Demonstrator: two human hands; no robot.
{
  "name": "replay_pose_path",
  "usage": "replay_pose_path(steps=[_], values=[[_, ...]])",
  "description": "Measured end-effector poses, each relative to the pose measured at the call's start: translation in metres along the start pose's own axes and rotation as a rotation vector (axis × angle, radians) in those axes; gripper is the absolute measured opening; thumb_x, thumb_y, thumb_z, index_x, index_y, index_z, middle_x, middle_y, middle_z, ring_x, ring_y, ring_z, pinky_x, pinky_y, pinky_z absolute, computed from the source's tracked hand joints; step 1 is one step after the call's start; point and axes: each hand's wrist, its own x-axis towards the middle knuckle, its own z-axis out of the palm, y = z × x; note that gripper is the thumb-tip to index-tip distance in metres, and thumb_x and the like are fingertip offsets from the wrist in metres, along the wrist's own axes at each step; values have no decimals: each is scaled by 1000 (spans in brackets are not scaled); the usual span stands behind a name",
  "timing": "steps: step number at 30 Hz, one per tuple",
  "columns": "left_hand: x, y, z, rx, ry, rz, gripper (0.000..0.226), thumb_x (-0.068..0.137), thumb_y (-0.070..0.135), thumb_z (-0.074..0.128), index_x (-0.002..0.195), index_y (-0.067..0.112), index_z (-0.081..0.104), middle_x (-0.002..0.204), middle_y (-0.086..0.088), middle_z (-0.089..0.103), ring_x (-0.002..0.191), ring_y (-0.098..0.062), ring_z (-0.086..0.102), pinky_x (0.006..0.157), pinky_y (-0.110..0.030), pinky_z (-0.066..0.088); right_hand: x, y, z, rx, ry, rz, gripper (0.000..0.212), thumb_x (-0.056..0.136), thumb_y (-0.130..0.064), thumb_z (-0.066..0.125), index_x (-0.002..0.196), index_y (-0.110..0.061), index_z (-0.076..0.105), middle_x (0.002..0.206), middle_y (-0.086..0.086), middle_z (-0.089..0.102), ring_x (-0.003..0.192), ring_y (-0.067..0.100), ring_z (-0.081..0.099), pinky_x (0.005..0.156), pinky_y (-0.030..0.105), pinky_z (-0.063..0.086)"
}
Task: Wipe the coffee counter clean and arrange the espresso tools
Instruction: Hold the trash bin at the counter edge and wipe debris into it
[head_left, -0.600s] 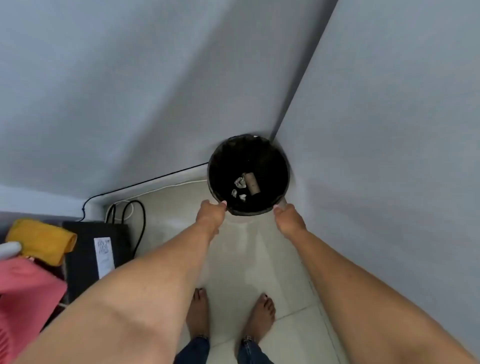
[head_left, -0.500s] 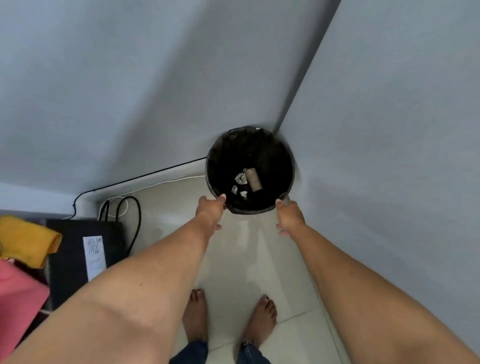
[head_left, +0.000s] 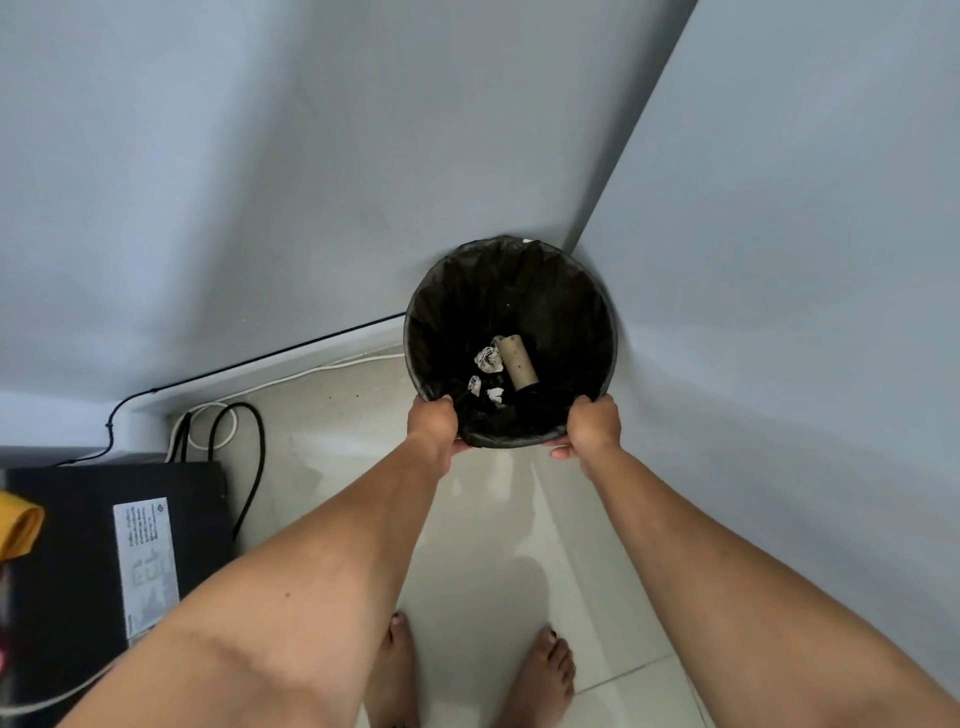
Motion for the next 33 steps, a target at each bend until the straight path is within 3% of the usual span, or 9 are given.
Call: replay_pose_path(steps=[7, 13, 17, 19, 22, 27, 28, 30, 33], values=[[-60, 17, -14, -25, 65, 24, 49, 97, 2, 30, 135, 23, 52, 123, -9, 66, 102, -33, 69, 55, -37, 60, -60, -21, -18, 2, -70, 15, 38, 101, -15, 28, 137, -12, 41, 112, 22, 68, 52, 30, 71, 38, 28, 51], [-186, 56, -35, 52, 72, 99, 33, 101, 14, 36, 128, 24, 52, 118, -7, 68, 78, -24, 65, 56, -33, 52, -182, -63, -59, 35, -81, 32, 35, 103, -16, 28, 130, -3, 46, 103, 24, 71, 58, 32, 70, 43, 30, 53], [-278, 84, -49, 26, 66, 80, 24, 99, 40, 53, 120, 31, 52, 127, -4, 67, 99, -30, 66, 73, -42, 53, -268, -93, -91, 66, -72, 18, 33, 98, -11, 32, 128, -3, 46, 105, 23, 71, 49, 25, 69, 40, 28, 51], [-335, 99, -52, -52, 25, 60, 43, 89, 48, 67, 124, 31, 49, 128, -3, 63, 109, -33, 64, 77, -46, 55, -316, -110, -109, 96, -74, 15, 35, 94, -6, 33, 126, -4, 47, 103, 23, 72, 47, 25, 69, 41, 27, 51], [-396, 109, -49, -176, -23, 52, 86, 80, 43, 79, 149, 31, 29, 132, -5, 60, 110, -35, 65, 63, -38, 53, -373, -128, -132, 148, -83, 12, 32, 92, -3, 32, 119, -4, 48, 98, 24, 72, 47, 26, 69, 39, 24, 46], [-456, 109, -35, -228, -34, 44, 64, 76, 28, 78, 134, 26, 50, 125, -6, 65, 101, -33, 69, 50, -50, 57, -439, -146, -156, 174, -104, 4, 23, 87, 0, 31, 98, -7, 50, 87, 18, 71, 56, 31, 71, 40, 25, 46], [-467, 111, -33, -253, -45, 59, 60, 79, 18, 71, 135, 25, 50, 128, -8, 63, 102, -35, 68, 53, -56, 57, -452, -150, -163, 180, -90, -6, 19, 88, 1, 32, 91, -8, 49, 81, 17, 69, 53, 31, 70, 40, 26, 46], [-451, 109, -30, -316, 43, 93, 68, 80, 5, 51, 142, 32, 42, 137, -5, 56, 109, -37, 63, 77, -67, 55, -463, -155, -168, 180, -85, -8, 17, 87, 2, 33, 85, -8, 47, 74, 15, 66, 45, 29, 66, 37, 25, 45], [-450, 115, -32, -290, 75, 104, 78, 76, 9, 42, 145, 44, 34, 144, 0, 51, 115, -38, 60, 92, -67, 49, -480, -162, -177, 165, -112, -26, 14, 89, 0, 35, 91, -6, 47, 76, 18, 68, 47, 29, 67, 38, 26, 47]])
